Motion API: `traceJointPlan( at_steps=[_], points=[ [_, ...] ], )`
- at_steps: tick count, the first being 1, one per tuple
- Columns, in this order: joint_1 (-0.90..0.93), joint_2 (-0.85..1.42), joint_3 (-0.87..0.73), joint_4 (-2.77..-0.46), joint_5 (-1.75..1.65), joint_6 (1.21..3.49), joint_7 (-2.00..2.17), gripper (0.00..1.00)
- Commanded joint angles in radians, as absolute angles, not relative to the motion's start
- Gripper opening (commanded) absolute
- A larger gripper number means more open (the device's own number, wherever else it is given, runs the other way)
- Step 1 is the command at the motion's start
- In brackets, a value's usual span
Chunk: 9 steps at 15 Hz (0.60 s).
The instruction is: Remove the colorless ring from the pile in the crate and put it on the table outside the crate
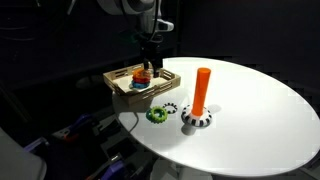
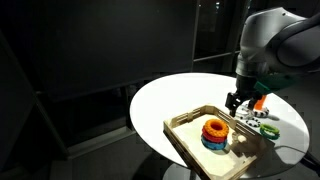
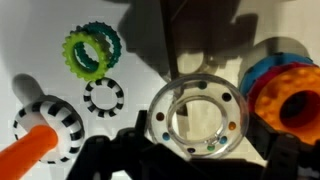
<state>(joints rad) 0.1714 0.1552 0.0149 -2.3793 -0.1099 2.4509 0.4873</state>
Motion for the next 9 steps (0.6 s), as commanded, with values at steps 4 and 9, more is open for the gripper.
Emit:
traceJointPlan(
  at_steps=[4,9],
  points=[
    [0.071,0.072,-0.045,-2.521,-0.115,2.464,0.523,0.70],
    [0.025,0.081,-0.082,-2.582,-0.139,2.557,0.548,0.70]
  ],
)
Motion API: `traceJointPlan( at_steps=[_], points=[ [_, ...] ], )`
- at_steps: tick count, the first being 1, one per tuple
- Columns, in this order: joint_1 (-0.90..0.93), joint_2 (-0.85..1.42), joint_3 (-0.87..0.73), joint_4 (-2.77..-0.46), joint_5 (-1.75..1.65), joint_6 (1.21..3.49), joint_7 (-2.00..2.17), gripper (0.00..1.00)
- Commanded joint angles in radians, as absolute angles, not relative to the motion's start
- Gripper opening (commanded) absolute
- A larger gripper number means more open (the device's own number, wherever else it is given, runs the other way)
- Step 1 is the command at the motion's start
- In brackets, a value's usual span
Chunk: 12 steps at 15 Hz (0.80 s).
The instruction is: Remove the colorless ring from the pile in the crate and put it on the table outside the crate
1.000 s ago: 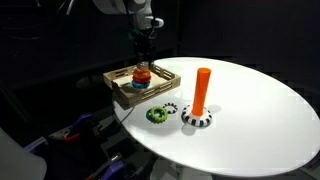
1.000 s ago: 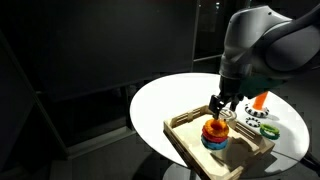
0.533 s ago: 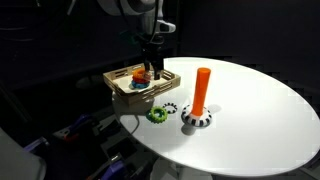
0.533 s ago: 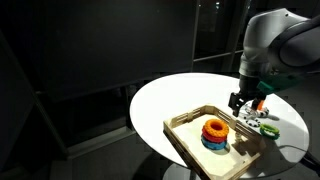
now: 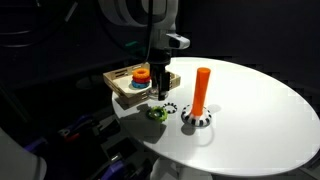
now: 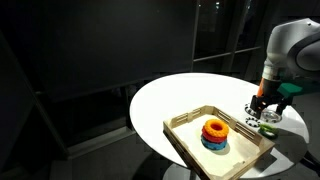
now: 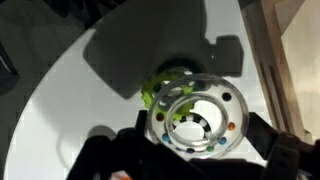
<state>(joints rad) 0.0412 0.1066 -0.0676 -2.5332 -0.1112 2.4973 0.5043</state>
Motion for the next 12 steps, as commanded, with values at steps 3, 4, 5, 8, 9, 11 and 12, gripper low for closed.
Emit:
traceJointPlan(
  at_steps=[3,4,5,8,9,11,12],
  points=[
    [0.022,0.094,-0.101,-2.609,-0.173,2.631,0.592,0.70],
    [0.023,0.098,-0.104,-2.616,-0.179,2.648,0.604,0.70],
    [0.026,0.102,-0.109,-2.622,-0.194,2.663,0.622,0.70],
    [0.032,0.116,-0.114,-2.637,-0.230,2.692,0.667,0.70],
    [0.034,0.123,-0.114,-2.640,-0.240,2.695,0.680,0.70],
    [0.038,0.135,-0.115,-2.642,-0.250,2.697,0.693,0.70],
    [0.040,0.140,-0.114,-2.642,-0.246,2.695,0.691,0.70]
  ],
)
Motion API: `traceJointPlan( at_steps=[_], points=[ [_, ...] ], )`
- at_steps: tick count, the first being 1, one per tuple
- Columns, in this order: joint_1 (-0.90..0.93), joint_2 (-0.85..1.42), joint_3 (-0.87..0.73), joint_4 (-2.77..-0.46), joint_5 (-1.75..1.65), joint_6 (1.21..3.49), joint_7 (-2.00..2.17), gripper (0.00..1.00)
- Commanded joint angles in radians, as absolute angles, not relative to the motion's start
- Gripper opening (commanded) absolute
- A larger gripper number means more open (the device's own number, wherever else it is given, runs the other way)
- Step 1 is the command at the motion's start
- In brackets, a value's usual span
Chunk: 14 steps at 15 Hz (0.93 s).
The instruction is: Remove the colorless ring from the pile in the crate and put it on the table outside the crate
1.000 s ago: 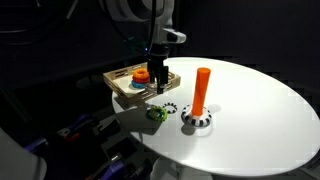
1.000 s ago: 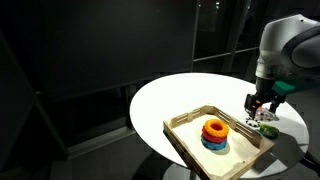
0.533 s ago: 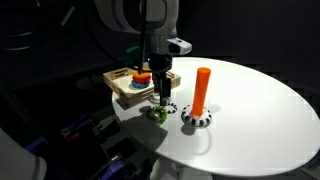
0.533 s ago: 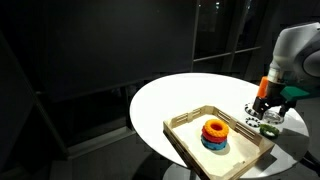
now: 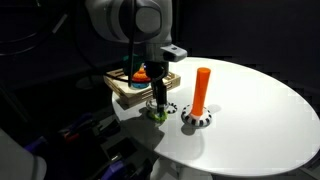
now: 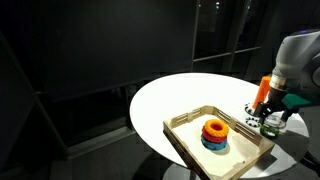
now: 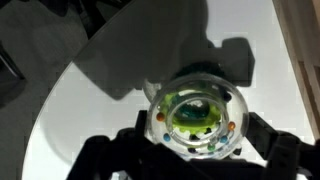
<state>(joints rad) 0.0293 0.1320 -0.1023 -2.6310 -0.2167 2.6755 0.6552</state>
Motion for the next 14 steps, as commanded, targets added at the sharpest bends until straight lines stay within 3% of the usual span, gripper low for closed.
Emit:
traceJointPlan(
  at_steps=[1,2,14],
  points=[
    [0.042,0.144,-0.115,-2.642,-0.244,2.693,0.692,0.70],
    [0.043,0.146,-0.114,-2.643,-0.240,2.690,0.689,0.99],
    [0.041,0.077,-0.037,-2.646,-0.032,2.616,0.521,1.00]
  ],
)
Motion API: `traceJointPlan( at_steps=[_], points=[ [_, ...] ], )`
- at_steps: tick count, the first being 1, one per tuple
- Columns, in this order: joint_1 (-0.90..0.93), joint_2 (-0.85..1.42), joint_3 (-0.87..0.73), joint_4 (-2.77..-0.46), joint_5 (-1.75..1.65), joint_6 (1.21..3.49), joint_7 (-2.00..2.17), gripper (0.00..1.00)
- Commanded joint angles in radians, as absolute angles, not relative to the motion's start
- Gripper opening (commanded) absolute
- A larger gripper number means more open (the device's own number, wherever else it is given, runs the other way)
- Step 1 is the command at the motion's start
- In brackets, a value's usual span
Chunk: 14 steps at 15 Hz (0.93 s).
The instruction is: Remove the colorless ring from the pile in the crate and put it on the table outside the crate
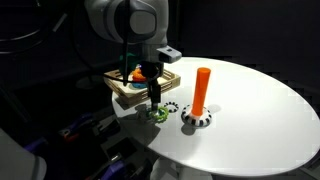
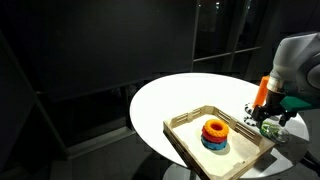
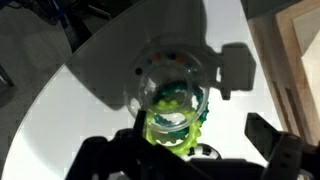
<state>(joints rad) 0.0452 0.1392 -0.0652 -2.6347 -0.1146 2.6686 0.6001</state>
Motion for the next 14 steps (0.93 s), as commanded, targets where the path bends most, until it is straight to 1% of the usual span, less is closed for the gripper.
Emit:
traceJointPlan(
  at_steps=[1,7,14],
  points=[
    [0.042,0.064,-0.030,-2.643,-0.006,2.595,0.500,1.00],
    [0.039,-0.054,-0.002,-2.602,0.056,2.363,0.424,1.00],
    [0.038,-0.183,0.028,-2.493,0.061,2.035,0.349,1.00]
  ],
)
